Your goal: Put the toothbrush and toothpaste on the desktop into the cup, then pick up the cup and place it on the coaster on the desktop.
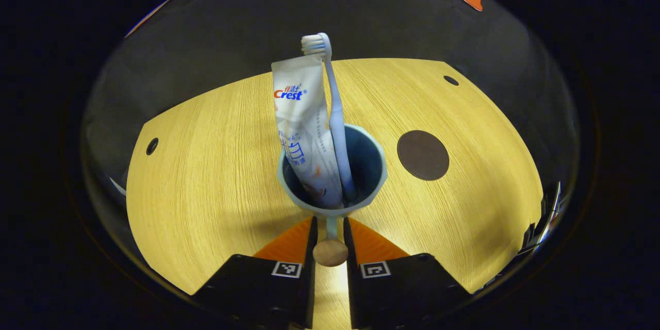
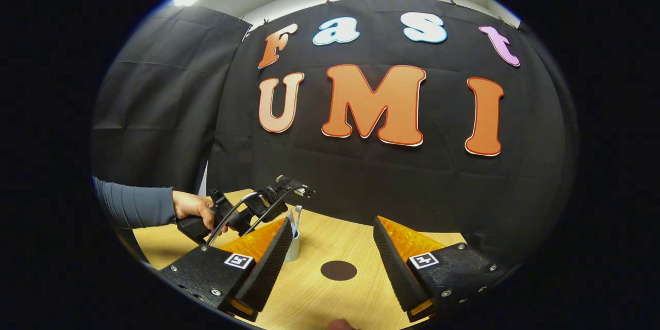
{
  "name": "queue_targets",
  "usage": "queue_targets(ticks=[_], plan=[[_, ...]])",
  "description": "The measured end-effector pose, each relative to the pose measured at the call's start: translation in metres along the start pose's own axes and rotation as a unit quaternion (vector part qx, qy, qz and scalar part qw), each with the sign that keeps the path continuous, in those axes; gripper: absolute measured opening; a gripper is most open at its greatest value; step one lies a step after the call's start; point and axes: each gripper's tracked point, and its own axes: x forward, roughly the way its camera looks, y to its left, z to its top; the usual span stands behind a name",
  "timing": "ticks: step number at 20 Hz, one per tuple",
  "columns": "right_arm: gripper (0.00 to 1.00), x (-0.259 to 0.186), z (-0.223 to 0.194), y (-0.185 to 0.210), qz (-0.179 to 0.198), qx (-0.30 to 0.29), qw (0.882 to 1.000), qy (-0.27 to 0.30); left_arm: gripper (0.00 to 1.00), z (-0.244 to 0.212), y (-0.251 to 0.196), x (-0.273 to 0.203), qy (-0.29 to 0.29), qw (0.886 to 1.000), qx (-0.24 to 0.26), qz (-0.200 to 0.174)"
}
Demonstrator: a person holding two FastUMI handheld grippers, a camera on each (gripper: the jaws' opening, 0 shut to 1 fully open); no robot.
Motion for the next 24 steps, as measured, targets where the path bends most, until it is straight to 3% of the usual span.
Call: queue_targets(ticks=[6,13,24], plan=[[0.94,-0.002,-0.011,-0.006,-0.002,0.007,1.000,0.003,0.20,0.006,-0.006,0.003,-0.026,0.999,-0.028,0.003],[0.94,-0.007,-0.016,-0.018,-0.015,0.025,1.000,0.002,0.20,0.010,-0.012,0.002,-0.044,0.998,-0.045,0.000],[0.94,-0.027,-0.026,-0.054,-0.059,0.052,0.997,0.003,0.20,0.026,-0.006,0.001,-0.074,0.997,0.010,-0.007]])
